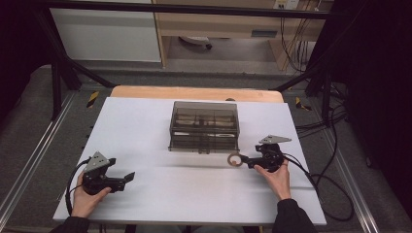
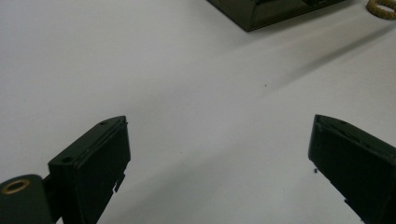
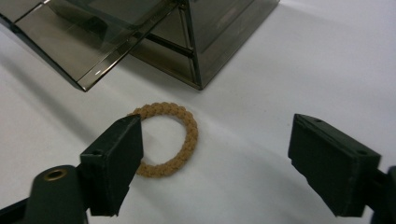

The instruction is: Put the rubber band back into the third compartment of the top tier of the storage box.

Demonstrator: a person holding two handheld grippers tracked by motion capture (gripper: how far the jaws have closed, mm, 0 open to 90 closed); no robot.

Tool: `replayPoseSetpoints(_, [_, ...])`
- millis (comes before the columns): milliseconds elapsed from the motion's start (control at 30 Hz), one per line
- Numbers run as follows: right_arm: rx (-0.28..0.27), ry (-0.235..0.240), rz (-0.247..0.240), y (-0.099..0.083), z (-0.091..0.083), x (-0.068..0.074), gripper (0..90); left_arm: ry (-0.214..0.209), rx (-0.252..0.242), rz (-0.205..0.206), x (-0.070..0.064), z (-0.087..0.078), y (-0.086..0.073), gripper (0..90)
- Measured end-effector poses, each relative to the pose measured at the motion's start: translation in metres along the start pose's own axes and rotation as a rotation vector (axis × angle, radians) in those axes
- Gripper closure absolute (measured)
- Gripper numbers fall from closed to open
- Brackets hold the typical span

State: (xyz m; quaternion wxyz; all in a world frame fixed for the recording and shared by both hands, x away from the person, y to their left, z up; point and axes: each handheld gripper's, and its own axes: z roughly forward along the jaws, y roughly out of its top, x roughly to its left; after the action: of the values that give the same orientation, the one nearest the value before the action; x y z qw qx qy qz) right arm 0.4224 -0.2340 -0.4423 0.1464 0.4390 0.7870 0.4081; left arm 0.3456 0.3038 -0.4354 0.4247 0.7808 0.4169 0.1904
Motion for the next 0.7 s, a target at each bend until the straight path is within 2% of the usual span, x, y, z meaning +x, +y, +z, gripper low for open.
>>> replayPoseSetpoints(167, [0.006,0.014,0.008,0.001,0.003,0.0,26.7,0.002,-0.004,0.0,0.0,0.0,0.0,5.1])
replayPoseSetpoints(200, [0.01,0.018,0.009,0.0,0.005,0.001,31.5,0.001,-0.004,0.001,0.0,0.0,0.0,5.1])
replayPoseSetpoints(467, [0.018,0.019,0.008,-0.002,0.009,0.004,45.9,0.003,-0.005,-0.005,0.001,0.0,0.0,5.0])
replayPoseSetpoints(700, [0.029,0.024,-0.009,-0.003,0.012,0.008,56.0,0.003,-0.007,-0.005,0.001,0.0,0.0,4.9])
